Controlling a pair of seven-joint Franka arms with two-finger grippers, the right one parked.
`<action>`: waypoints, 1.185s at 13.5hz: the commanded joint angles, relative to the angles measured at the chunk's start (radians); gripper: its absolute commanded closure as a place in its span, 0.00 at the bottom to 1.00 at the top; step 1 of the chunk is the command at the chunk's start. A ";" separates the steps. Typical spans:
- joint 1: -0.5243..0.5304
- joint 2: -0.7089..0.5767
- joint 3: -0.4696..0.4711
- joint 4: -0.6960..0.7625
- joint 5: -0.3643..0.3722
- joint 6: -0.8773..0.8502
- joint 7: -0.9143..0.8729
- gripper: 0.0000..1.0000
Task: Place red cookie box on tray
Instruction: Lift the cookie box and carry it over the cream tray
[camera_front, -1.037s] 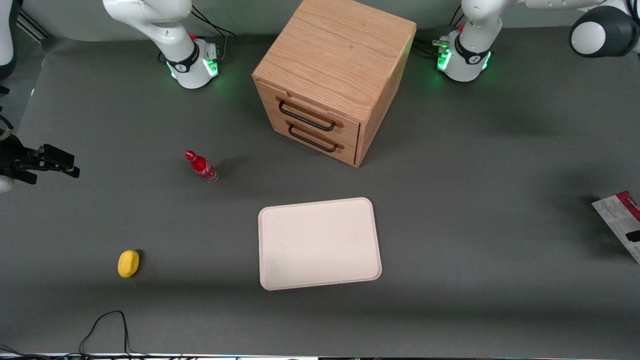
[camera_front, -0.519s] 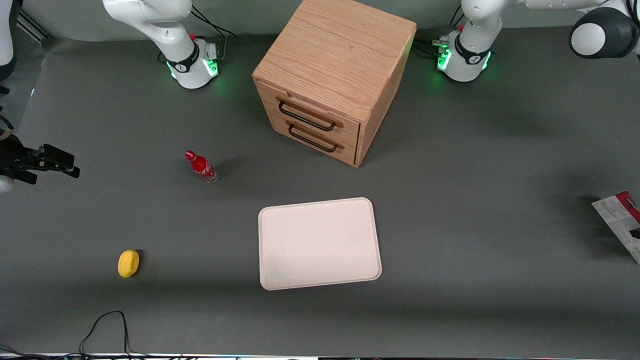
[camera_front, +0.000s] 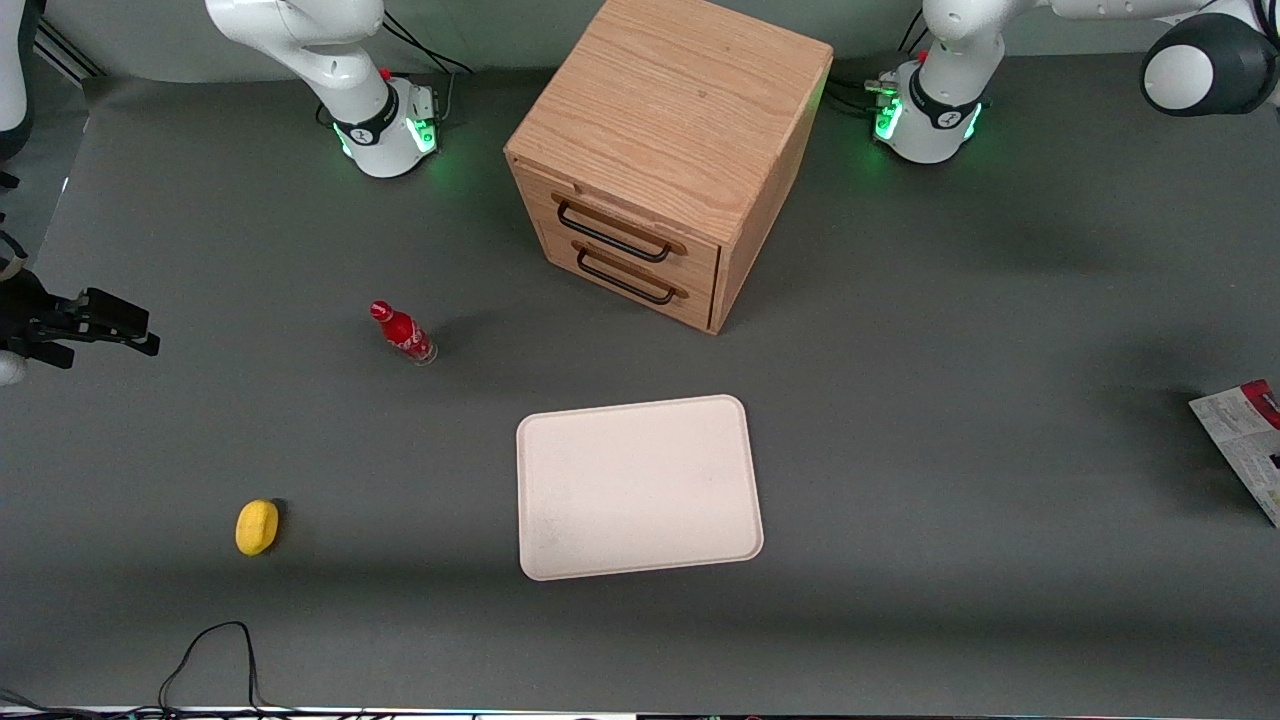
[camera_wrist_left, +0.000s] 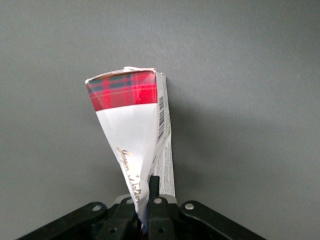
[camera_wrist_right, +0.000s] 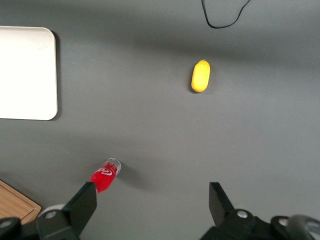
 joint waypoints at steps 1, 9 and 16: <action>-0.016 -0.099 0.000 -0.007 -0.001 -0.156 -0.017 1.00; -0.134 -0.447 -0.040 -0.020 -0.004 -0.648 -0.104 1.00; -0.270 -0.590 -0.041 -0.090 -0.096 -0.733 -0.241 1.00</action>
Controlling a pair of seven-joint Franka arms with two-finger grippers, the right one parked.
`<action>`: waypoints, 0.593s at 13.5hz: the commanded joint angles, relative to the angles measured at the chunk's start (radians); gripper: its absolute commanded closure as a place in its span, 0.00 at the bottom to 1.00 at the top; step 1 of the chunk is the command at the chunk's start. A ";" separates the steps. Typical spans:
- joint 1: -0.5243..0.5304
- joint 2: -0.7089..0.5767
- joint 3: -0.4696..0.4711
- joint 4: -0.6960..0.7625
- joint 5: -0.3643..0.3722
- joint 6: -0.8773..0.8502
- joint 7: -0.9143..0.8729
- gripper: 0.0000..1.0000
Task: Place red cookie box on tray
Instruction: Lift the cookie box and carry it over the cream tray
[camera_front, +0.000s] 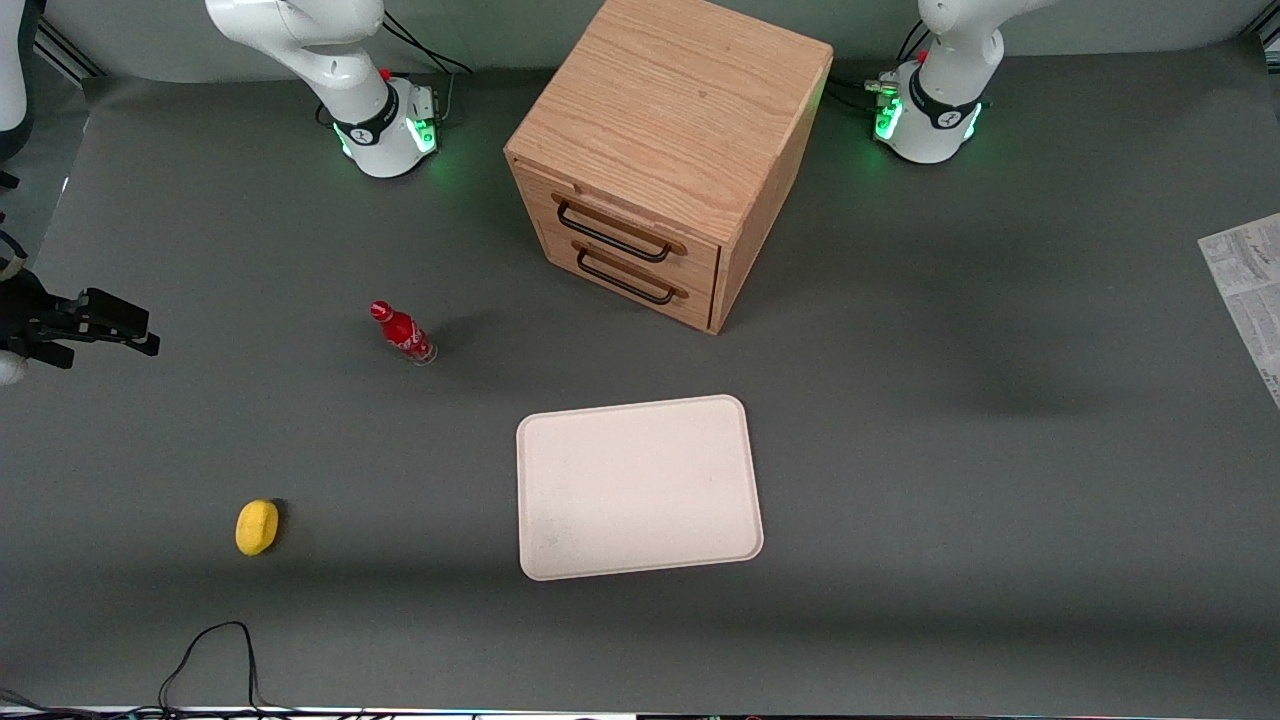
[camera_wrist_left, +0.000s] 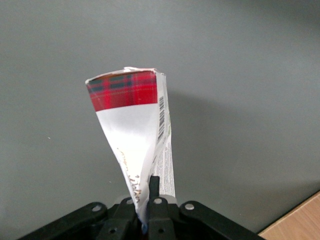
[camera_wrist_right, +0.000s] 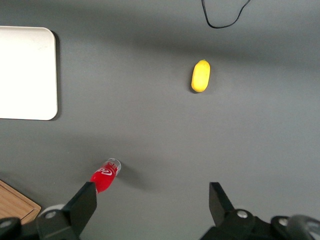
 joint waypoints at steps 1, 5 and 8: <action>-0.113 -0.037 0.008 -0.039 -0.021 -0.021 -0.119 1.00; -0.335 -0.016 0.005 -0.033 -0.071 0.028 -0.283 1.00; -0.527 0.085 0.005 0.029 -0.083 0.126 -0.467 1.00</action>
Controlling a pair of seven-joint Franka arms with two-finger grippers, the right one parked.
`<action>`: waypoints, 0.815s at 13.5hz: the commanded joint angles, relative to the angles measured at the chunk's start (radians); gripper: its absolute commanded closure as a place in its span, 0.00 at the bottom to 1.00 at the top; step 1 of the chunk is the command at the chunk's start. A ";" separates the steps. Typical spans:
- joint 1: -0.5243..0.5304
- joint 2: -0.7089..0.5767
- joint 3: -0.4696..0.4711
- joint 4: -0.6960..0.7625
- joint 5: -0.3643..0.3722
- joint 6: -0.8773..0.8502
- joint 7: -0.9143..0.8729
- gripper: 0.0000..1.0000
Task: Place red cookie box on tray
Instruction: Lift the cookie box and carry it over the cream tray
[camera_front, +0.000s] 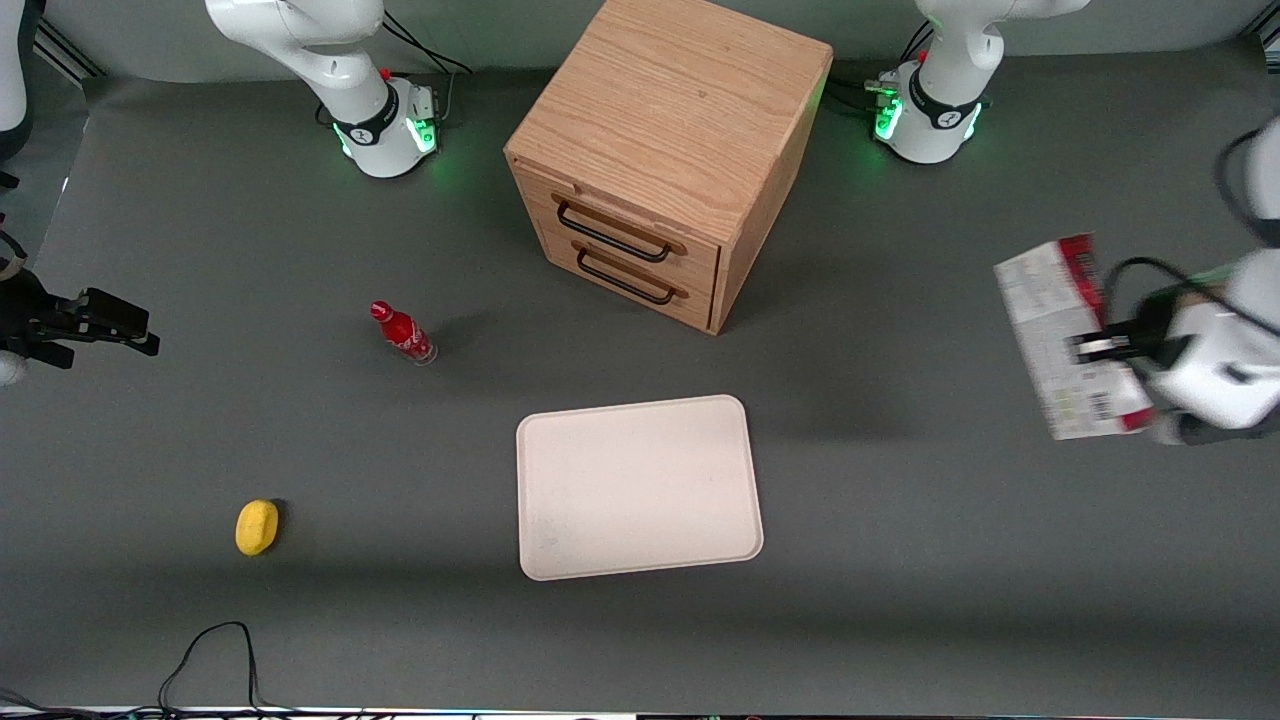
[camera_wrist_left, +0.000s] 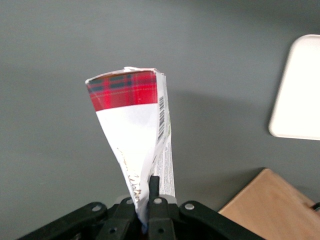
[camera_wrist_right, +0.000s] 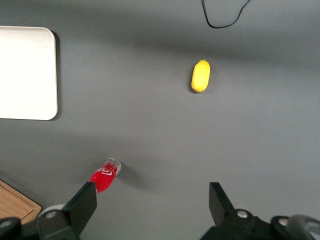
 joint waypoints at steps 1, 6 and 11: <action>-0.173 0.118 0.021 0.102 -0.014 0.080 -0.168 1.00; -0.327 0.398 -0.019 0.300 -0.012 0.256 -0.253 1.00; -0.339 0.556 -0.044 0.308 -0.012 0.422 -0.250 1.00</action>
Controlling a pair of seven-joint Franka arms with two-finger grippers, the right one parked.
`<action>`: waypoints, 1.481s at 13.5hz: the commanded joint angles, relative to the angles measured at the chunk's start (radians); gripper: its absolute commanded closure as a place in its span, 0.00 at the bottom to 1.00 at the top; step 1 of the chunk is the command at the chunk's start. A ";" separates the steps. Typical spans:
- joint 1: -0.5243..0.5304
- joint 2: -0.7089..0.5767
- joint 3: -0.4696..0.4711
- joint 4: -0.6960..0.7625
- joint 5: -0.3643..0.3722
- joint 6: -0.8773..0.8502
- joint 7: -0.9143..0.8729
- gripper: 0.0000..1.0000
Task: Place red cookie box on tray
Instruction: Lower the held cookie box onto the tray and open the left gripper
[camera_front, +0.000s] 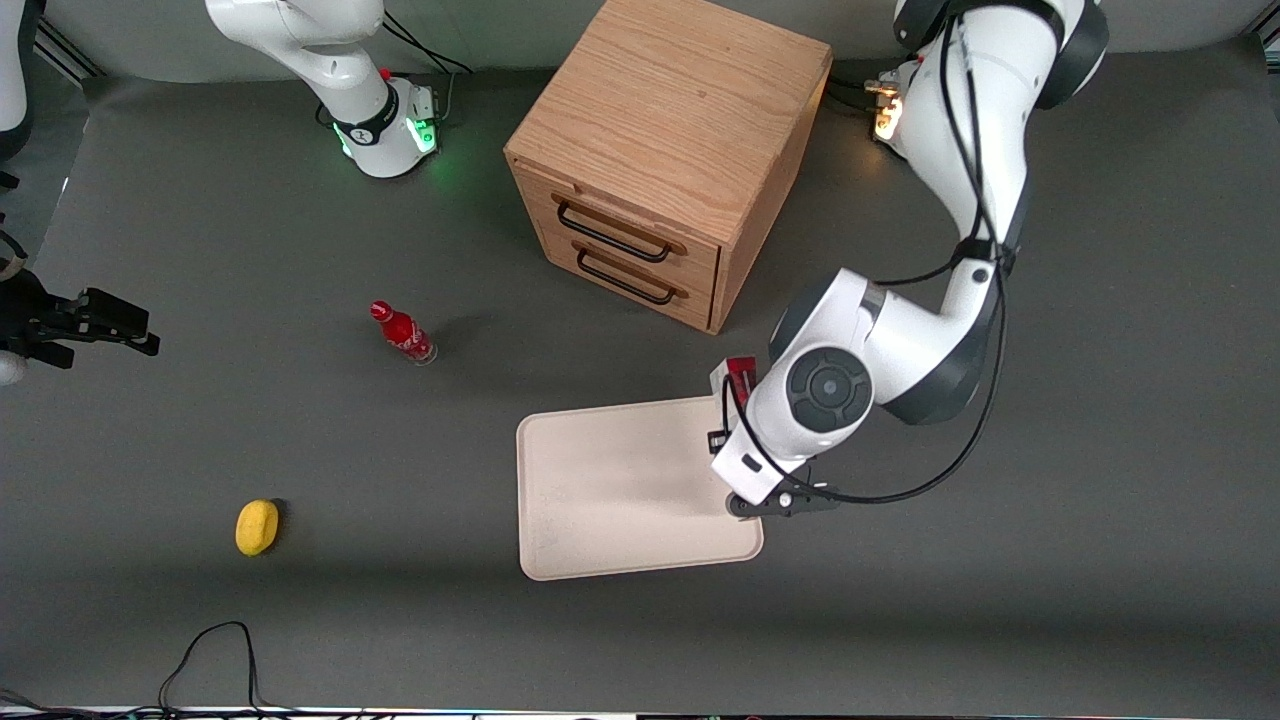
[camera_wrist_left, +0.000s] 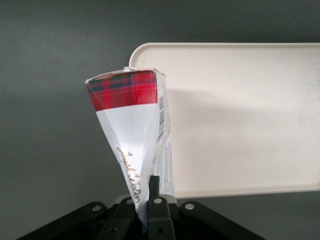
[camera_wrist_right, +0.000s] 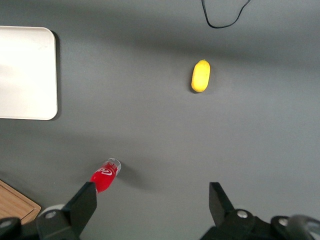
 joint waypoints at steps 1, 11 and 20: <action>-0.006 0.059 -0.006 0.056 -0.006 0.023 -0.003 1.00; -0.042 0.114 -0.002 0.005 0.052 0.134 0.008 1.00; -0.052 0.111 -0.002 -0.015 0.125 0.134 0.010 0.00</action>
